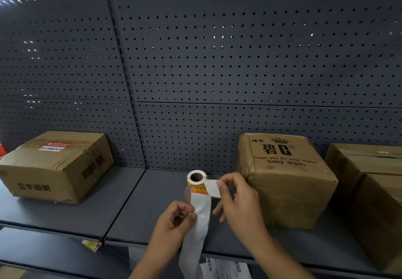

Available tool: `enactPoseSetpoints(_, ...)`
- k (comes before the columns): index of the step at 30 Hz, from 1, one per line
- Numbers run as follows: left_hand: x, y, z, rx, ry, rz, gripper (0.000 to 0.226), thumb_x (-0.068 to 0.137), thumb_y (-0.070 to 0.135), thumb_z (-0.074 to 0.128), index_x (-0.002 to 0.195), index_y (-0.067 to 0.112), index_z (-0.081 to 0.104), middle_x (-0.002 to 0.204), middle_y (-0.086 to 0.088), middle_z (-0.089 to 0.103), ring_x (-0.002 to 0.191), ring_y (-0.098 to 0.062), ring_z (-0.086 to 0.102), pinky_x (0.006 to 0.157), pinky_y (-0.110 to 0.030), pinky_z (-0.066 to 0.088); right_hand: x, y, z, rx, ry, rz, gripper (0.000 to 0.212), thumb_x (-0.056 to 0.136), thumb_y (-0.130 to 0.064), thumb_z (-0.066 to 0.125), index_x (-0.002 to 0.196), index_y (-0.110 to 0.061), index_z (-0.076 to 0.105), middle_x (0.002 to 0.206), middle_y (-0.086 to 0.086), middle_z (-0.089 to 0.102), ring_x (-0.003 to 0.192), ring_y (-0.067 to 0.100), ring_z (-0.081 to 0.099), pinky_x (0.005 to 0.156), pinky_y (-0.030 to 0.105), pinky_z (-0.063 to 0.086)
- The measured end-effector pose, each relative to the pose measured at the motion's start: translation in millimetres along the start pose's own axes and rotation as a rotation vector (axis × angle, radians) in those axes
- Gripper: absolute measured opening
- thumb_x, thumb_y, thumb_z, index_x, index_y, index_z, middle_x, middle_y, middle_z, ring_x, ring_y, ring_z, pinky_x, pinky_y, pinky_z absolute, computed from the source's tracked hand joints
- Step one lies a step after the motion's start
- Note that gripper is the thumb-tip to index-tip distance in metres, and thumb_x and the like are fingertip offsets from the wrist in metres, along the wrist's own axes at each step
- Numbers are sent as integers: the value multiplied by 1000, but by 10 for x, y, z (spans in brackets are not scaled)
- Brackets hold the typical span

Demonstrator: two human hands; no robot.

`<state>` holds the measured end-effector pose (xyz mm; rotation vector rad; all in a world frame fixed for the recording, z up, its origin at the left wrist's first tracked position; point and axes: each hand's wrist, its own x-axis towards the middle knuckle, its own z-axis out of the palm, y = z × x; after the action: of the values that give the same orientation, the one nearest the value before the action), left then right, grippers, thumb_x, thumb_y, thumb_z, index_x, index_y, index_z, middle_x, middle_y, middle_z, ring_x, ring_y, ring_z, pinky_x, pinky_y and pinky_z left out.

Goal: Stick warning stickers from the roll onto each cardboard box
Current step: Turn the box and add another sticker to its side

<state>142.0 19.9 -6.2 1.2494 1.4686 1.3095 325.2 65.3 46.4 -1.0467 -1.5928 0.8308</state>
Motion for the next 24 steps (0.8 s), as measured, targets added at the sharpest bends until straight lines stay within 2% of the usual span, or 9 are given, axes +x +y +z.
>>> enactPoseSetpoints(2, 13, -23, -21, 40, 18, 6, 28, 96, 9, 71, 83, 34, 70, 86, 5, 70, 79, -7, 64, 74, -19, 51, -3, -45, -17, -14, 45, -49, 6, 104, -20, 59, 98, -21, 61, 70, 4, 69, 55, 14, 70, 45, 36, 59)
enactPoseSetpoints(7, 60, -29, -80, 166, 126, 1, 18, 100, 21, 66, 91, 37, 68, 93, 7, 69, 84, -11, 66, 74, -21, 53, -36, 17, 34, -40, 106, -129, 6, 104, -20, 59, 99, -21, 61, 84, -5, 68, 74, 12, 74, 55, 32, 62)
enactPoseSetpoints(10, 56, 39, -69, 335, 147, -11, 4, 100, 38, 62, 104, 37, 60, 113, 9, 57, 97, -12, 65, 81, -24, 53, -26, 158, 96, -68, 72, -122, 8, 105, -20, 58, 98, -25, 59, 90, -9, 67, 79, 12, 74, 60, 37, 63)
enactPoseSetpoints(12, 61, 6, -37, 573, 161, 26, 27, 97, 54, 60, 117, 37, 54, 134, 6, 40, 118, -18, 57, 97, -35, 51, -17, 239, 130, -113, 45, -136, 12, 105, -21, 58, 98, -30, 56, 93, -10, 65, 82, 12, 72, 63, 39, 62)
enactPoseSetpoints(15, 64, 18, 112, 925, 202, 175, 66, 88, 72, 53, 140, 32, 43, 160, -7, 22, 146, -31, 30, 113, -46, 39, -17, 332, 163, -167, 24, -123, 16, 104, -24, 57, 95, -36, 53, 93, -10, 65, 84, 10, 70, 67, 39, 62)
enactPoseSetpoints(18, 150, 97, 299, 1169, 124, 362, 87, 80, 72, 57, 152, 27, 36, 166, -16, 24, 154, -40, 22, 122, -56, 31, -22, 403, 173, -202, 30, -104, 17, 104, -22, 56, 94, -35, 52, 92, -11, 64, 84, 9, 69, 69, 39, 62)
enactPoseSetpoints(21, 284, 213, 380, 1486, -114, 227, 101, 92, 59, 57, 164, 19, 0, 171, -20, -6, 157, -45, -10, 127, -60, -7, -36, 429, 180, -208, 37, -99, 20, 105, -19, 56, 93, -35, 51, 92, -11, 62, 82, 10, 69, 67, 40, 62)
enactPoseSetpoints(22, 318, 251, 373, 1574, -156, 144, 104, 95, 55, 56, 164, 17, -11, 171, -21, -10, 157, -45, -14, 126, -60, -12, -43, 428, 179, -207, 38, -96, 21, 105, -18, 56, 93, -35, 51, 92, -12, 62, 82, 10, 69, 66, 39, 61)
enactPoseSetpoints(24, 394, 259, 330, 1658, -161, 65, 103, 96, 42, 61, 163, 15, -12, 170, -21, -2, 157, -45, -8, 127, -60, -9, -54, 411, 172, -210, 41, -94, 21, 105, -18, 55, 93, -35, 51, 92, -13, 62, 83, 9, 69, 66, 38, 62)
